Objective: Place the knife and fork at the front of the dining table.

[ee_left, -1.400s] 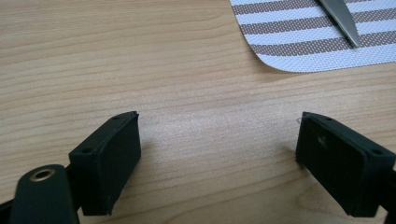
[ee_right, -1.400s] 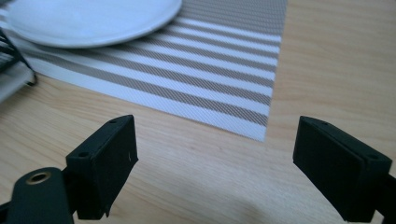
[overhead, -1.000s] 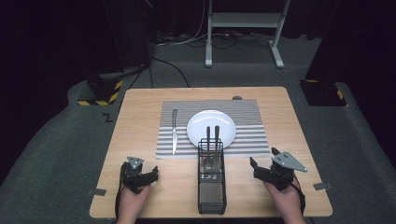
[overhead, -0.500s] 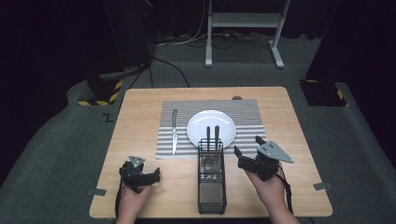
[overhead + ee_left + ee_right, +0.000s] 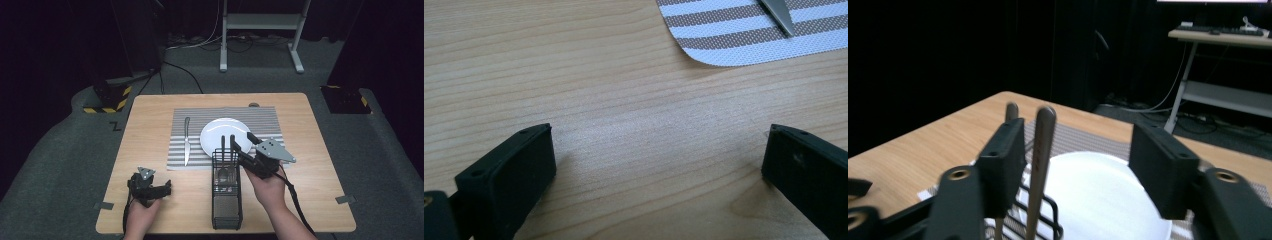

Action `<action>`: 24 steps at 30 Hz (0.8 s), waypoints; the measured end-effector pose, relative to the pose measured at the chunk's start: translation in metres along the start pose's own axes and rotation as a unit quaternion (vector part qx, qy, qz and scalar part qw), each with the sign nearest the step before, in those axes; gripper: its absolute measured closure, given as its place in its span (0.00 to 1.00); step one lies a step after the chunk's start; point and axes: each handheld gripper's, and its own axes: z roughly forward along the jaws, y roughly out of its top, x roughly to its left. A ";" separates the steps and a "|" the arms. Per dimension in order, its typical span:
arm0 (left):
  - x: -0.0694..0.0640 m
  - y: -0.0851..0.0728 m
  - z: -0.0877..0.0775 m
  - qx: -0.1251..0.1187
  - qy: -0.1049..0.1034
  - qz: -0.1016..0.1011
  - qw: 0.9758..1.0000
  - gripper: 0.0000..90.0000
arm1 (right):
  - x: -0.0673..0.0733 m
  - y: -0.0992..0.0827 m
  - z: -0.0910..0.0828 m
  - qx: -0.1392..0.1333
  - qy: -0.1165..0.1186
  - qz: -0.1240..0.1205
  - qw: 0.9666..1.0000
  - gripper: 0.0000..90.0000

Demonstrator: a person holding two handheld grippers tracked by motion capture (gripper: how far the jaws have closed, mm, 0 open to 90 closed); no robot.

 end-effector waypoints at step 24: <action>-0.001 -0.001 -0.001 -0.001 0.000 -0.001 1.000 0.02 | 0.006 -0.022 0.018 0.025 0.030 0.030 0.999 0.80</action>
